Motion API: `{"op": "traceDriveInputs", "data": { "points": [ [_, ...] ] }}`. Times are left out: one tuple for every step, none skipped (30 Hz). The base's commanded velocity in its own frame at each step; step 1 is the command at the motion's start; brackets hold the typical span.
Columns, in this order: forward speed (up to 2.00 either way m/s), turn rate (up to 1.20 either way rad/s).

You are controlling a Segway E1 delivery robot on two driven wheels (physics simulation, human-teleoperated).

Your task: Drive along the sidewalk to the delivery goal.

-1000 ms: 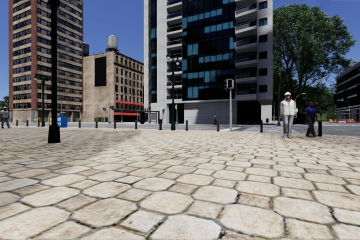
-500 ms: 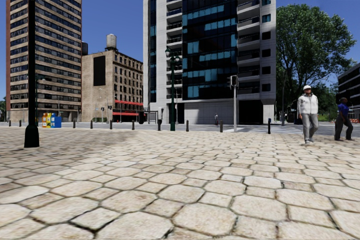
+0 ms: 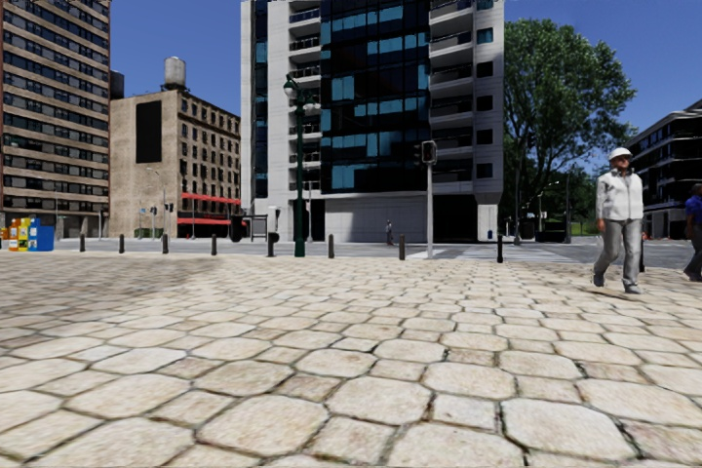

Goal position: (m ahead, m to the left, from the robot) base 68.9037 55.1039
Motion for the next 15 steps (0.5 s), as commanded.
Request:
{"op": "traceDriveInputs", "data": {
  "points": [
    [2.0,-0.37],
    [2.0,-0.37],
    [2.0,-0.37],
    [2.0,-0.37],
    [2.0,-0.37],
    [2.0,-0.37],
    [2.0,-0.37],
    [2.0,-0.37],
    [2.0,-0.37],
    [2.0,-0.37],
    [2.0,-0.37],
    [2.0,-0.37],
    [2.0,-0.37],
    [2.0,-0.37],
    [2.0,-0.37]
  ]
}}
